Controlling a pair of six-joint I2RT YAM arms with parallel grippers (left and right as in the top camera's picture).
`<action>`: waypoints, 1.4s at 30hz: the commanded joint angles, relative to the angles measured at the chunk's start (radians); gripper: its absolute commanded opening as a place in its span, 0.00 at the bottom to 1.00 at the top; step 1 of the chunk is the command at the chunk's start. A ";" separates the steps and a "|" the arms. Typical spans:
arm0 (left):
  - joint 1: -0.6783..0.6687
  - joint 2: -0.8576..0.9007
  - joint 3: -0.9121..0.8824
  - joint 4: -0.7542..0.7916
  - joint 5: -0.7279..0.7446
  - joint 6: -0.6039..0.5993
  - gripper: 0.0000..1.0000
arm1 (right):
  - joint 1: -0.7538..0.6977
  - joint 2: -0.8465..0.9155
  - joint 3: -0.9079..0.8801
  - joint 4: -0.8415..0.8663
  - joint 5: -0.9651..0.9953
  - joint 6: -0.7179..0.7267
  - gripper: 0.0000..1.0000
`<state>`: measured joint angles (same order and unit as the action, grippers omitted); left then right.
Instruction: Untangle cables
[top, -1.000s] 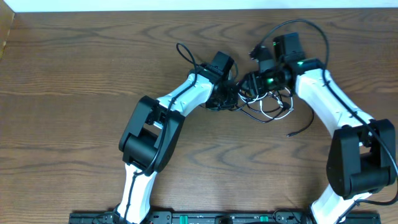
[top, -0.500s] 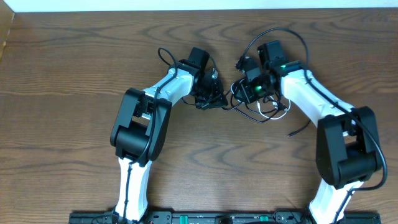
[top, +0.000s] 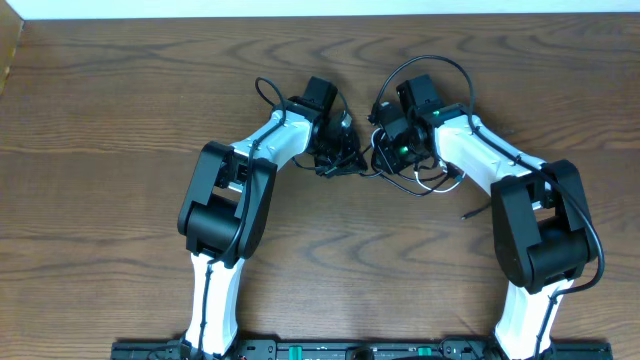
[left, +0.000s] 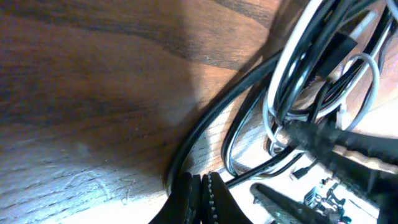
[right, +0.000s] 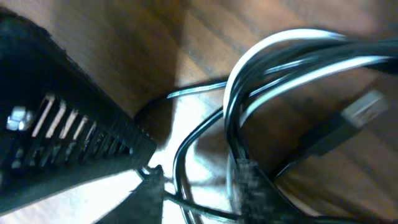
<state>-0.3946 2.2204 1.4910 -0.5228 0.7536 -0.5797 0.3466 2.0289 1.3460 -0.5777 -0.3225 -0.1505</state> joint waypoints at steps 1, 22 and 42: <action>0.001 0.024 -0.014 -0.004 -0.001 -0.005 0.07 | 0.002 0.021 -0.002 0.027 0.091 -0.011 0.41; 0.001 0.024 -0.014 -0.004 -0.002 -0.005 0.08 | 0.021 0.036 -0.027 0.043 0.112 -0.012 0.27; 0.097 -0.415 -0.012 0.000 -0.013 0.207 0.08 | -0.060 -0.196 -0.002 0.038 -0.198 0.219 0.01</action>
<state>-0.3138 1.9549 1.4754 -0.5186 0.7414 -0.4347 0.3355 1.9911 1.3327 -0.5385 -0.3824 -0.0559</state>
